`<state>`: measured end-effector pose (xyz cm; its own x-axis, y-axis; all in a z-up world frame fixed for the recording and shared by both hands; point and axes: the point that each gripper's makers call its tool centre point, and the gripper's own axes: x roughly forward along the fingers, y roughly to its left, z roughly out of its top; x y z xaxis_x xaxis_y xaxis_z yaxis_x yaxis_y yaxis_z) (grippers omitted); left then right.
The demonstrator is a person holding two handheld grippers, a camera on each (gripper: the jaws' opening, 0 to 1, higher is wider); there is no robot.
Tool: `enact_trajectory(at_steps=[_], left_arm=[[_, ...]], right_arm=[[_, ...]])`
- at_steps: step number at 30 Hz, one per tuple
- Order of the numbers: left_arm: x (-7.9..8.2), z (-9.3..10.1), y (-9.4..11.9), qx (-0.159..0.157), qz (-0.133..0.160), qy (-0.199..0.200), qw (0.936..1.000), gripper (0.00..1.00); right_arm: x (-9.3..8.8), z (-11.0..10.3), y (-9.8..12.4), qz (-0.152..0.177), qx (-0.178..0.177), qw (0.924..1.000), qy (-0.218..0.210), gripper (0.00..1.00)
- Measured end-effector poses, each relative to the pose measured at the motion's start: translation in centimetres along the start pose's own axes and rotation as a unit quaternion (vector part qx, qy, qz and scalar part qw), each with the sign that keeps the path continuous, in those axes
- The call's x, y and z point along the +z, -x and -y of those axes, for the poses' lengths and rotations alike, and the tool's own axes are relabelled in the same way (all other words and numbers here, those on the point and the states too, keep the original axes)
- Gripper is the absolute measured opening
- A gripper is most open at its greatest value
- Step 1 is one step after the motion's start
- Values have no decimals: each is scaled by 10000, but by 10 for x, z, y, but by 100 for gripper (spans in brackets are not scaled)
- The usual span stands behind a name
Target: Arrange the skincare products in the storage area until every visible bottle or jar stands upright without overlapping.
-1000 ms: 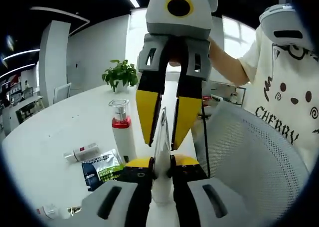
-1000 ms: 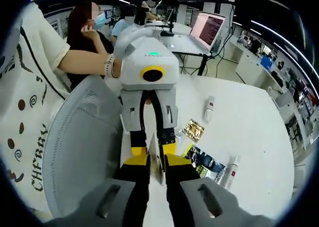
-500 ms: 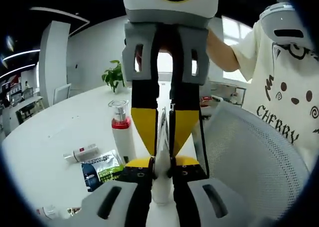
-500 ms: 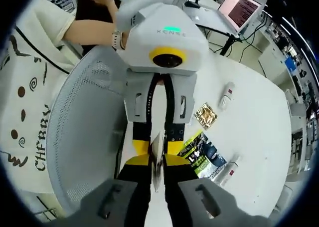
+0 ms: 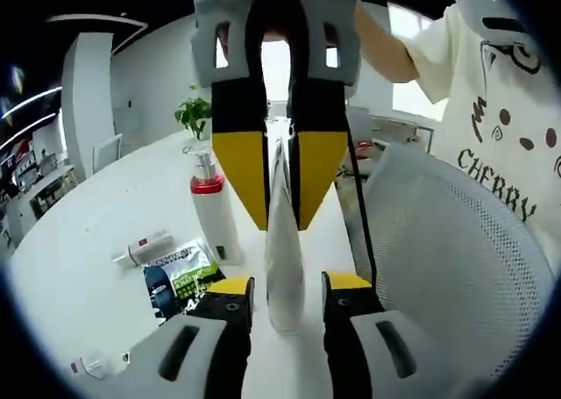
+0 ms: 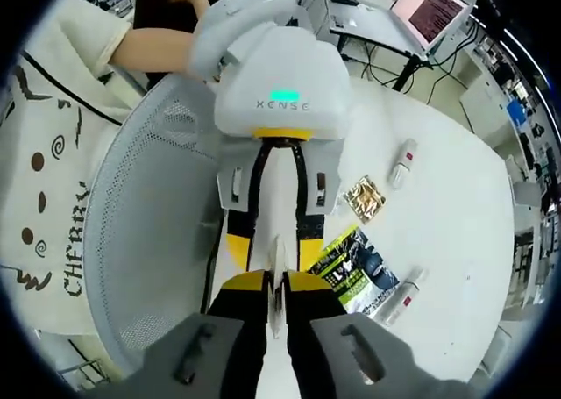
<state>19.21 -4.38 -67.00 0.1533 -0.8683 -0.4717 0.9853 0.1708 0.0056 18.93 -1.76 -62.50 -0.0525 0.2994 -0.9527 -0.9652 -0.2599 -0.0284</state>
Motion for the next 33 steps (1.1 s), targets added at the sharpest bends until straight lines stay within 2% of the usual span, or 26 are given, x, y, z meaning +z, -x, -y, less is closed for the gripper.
enact_trajectory(at_steps=[2,5,20,33], left_arm=[[0,-3,-1,71,-4,-53,10000,26],[-1,-5,-3,34,-33,-34,10000,16],[5,-30,-17,240,-60,-175,9995,15],[9,-51,-23,324,-118,-150,9993,15]], right_arm=[[-1,2,0,-9,-2,10000,-23,6],[-2,4,1,-33,-27,10000,-45,6],[-21,30,5,-93,-259,9994,-222,6],[-28,51,7,-120,-347,9989,-294,7]])
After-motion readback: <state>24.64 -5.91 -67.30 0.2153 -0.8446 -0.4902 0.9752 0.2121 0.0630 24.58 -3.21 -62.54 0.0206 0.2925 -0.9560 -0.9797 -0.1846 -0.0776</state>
